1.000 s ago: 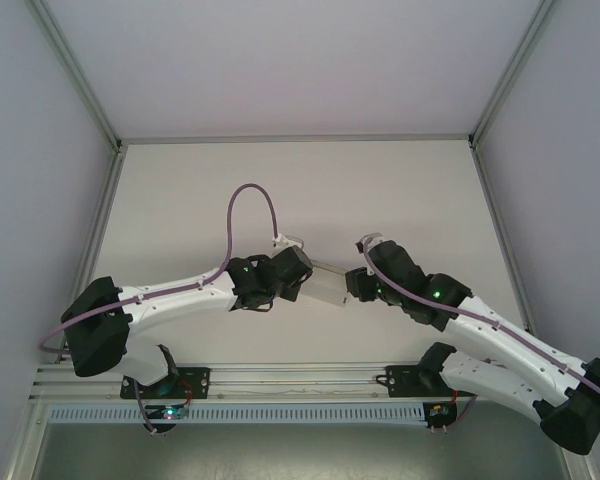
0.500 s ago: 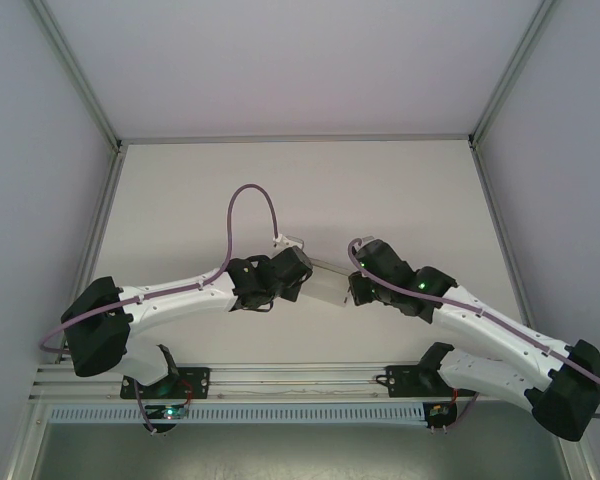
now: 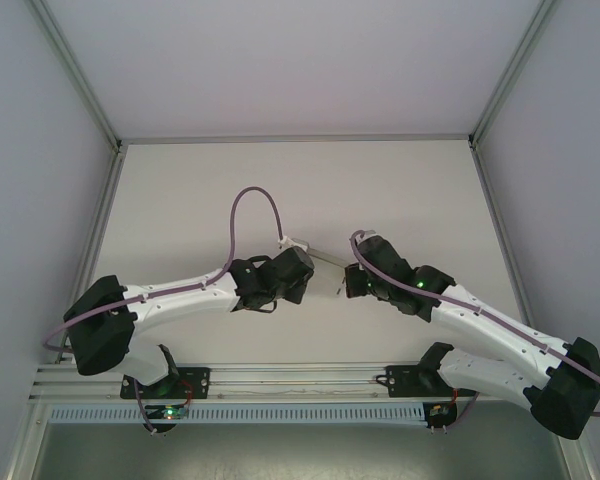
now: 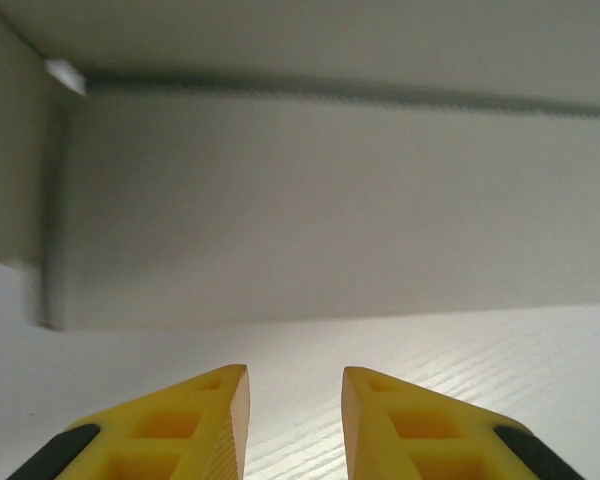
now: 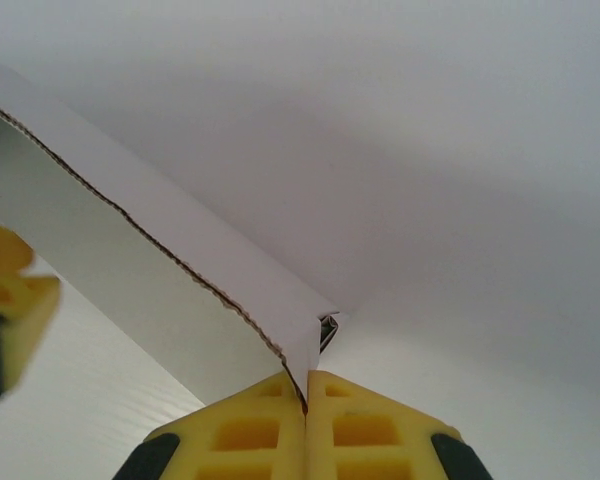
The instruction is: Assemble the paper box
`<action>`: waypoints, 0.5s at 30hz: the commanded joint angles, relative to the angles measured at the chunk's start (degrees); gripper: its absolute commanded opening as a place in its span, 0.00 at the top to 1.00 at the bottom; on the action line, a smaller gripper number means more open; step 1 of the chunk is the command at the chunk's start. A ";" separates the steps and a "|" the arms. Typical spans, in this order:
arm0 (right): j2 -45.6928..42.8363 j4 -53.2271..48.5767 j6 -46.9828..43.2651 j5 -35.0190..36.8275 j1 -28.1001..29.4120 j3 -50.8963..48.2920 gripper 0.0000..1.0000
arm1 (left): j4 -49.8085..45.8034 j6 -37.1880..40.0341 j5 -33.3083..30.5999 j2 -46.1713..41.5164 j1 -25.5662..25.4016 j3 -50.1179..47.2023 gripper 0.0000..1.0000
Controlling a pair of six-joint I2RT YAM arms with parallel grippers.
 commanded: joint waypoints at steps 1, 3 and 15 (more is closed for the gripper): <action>-0.66 3.93 0.61 -1.16 0.98 -0.65 1.00 | 1.96 1.54 1.81 0.44 -0.43 -0.56 0.70; -0.32 0.67 -1.06 1.58 0.92 0.28 1.00 | 0.47 0.40 -0.02 -1.06 -0.44 -1.08 0.66; 5.83 -2.46 -9.85 1.03 0.73 2.74 1.00 | -0.49 0.71 3.13 -18.29 6.54 -7.14 0.00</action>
